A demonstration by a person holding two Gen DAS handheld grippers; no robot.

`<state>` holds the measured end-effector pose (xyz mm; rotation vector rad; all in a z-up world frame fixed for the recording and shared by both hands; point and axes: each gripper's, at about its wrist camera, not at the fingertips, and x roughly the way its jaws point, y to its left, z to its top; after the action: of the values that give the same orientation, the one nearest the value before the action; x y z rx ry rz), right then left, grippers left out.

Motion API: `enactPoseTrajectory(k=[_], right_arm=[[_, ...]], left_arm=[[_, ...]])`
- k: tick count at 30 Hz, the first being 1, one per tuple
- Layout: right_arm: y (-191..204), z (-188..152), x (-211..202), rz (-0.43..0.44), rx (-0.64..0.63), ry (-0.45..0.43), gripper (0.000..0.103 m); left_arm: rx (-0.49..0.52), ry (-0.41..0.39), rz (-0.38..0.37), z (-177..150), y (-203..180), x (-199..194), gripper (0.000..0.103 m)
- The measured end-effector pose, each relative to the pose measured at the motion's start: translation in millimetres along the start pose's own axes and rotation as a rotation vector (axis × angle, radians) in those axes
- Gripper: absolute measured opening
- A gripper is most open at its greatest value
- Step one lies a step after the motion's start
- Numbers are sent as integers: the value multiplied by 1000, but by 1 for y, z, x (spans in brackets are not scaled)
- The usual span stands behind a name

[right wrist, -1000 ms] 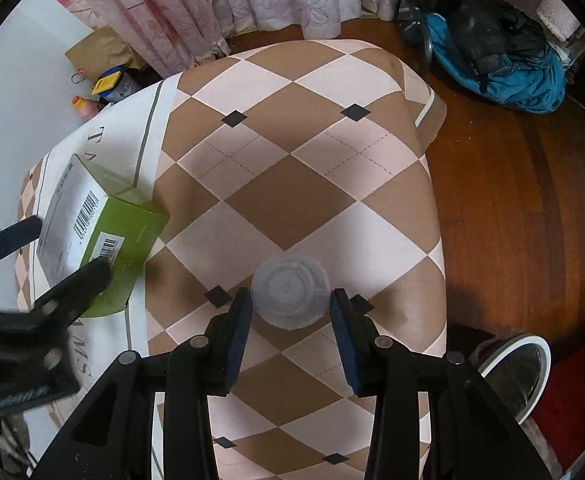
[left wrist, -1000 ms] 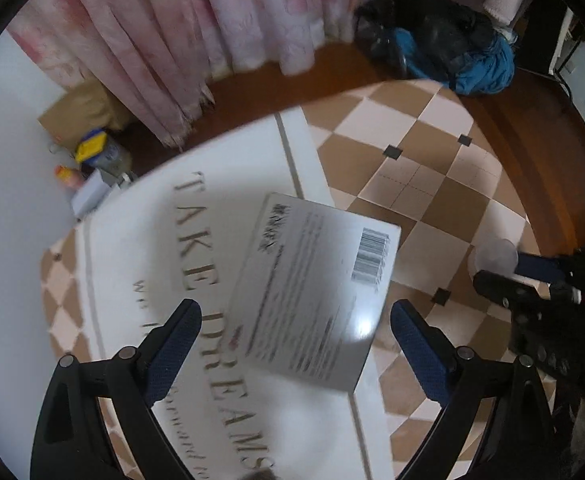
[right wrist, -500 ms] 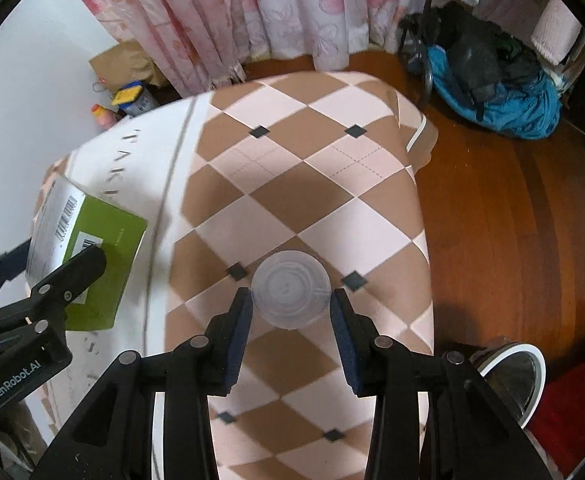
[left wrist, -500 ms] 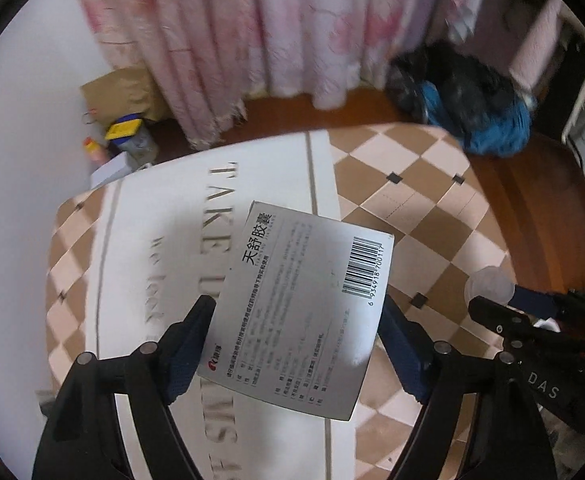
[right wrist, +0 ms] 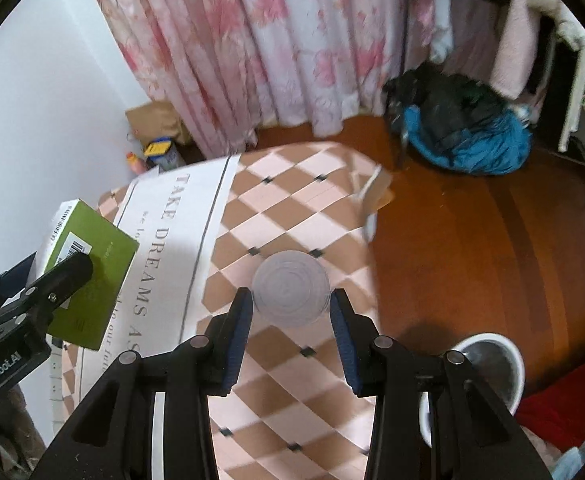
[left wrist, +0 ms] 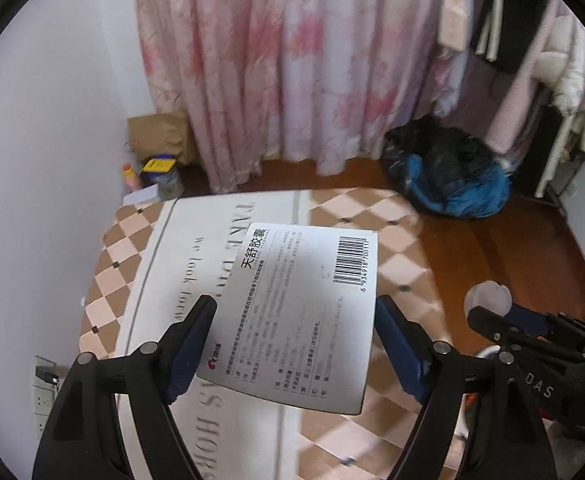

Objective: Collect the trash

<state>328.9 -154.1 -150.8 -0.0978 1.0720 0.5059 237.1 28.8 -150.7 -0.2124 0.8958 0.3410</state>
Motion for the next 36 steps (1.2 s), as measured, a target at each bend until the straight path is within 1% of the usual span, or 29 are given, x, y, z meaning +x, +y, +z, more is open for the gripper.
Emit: enactPoseTrajectory(k=[1, 2, 4, 5, 8, 9, 10, 11, 13, 15, 16, 17, 18, 19, 20, 21, 24, 26, 28, 30, 32, 33, 34, 36], right_arm=[[-6, -3, -12, -2, 6, -15, 42], [-15, -6, -24, -4, 16, -27, 42], [-31, -12, -46, -13, 35, -49, 42], [-41, -15, -57, -24, 45, -61, 42], [-76, -26, -85, -55, 85, -86, 42], [-90, -31, -93, -68, 102, -94, 42], [-102, -36, -100, -81, 115, -98, 42], [-117, -43, -106, -94, 131, -99, 42], [-148, -57, -114, -120, 173, -87, 42], [-177, -71, -113, -144, 218, -67, 42], [-191, -78, -109, -159, 239, -53, 42], [-211, -89, -102, -175, 273, -33, 42], [-224, -97, -97, -181, 292, -15, 42], [-242, -108, -84, -186, 327, 22, 42], [-253, -115, -75, -184, 353, 46, 42], [-269, -125, -59, -183, 379, 89, 42], [-304, -151, -23, -159, 461, 169, 42], [-318, -165, -6, -143, 502, 202, 42], [-323, -173, 1, -121, 515, 213, 42], [-317, -174, 3, -105, 495, 214, 42], [-304, -169, 3, -72, 474, 207, 42], [-295, -165, 2, -59, 467, 201, 42], [-285, -159, 2, -37, 455, 189, 42], [-260, -144, 7, -1, 433, 175, 42]], left_arm=[[-20, 11, 32, 0, -8, -8, 78], [-16, 2, 21, 0, -16, -17, 78], [-2, -15, -21, 0, -37, -31, 78], [32, -31, -75, 0, -46, -36, 78], [75, -45, -145, -1, -82, -49, 78], [92, -45, -173, -2, -95, -53, 76], [103, -45, -196, -3, -107, -55, 61], [115, -37, -224, -4, -120, -56, 54], [143, -15, -281, -7, -149, -54, 53], [163, 2, -324, -13, -175, -47, 53], [164, 25, -363, -16, -189, -40, 46], [161, 71, -405, -20, -202, -29, 38], [151, 117, -449, -23, -217, -18, 34], [148, 143, -479, -25, -227, -9, 34], [155, 155, -480, -28, -237, -3, 34], [170, 166, -480, -31, -249, 7, 34], [195, 253, -469, -41, -273, 39, 34], [214, 292, -432, -50, -280, 56, 34], [212, 314, -393, -57, -280, 61, 34], [186, 293, -370, -58, -269, 56, 39], [197, 243, -307, -60, -250, 42, 65], [210, 216, -266, -59, -238, 34, 92], [214, 194, -242, -55, -223, 28, 99], [201, 189, -184, -49, -194, 25, 99]])
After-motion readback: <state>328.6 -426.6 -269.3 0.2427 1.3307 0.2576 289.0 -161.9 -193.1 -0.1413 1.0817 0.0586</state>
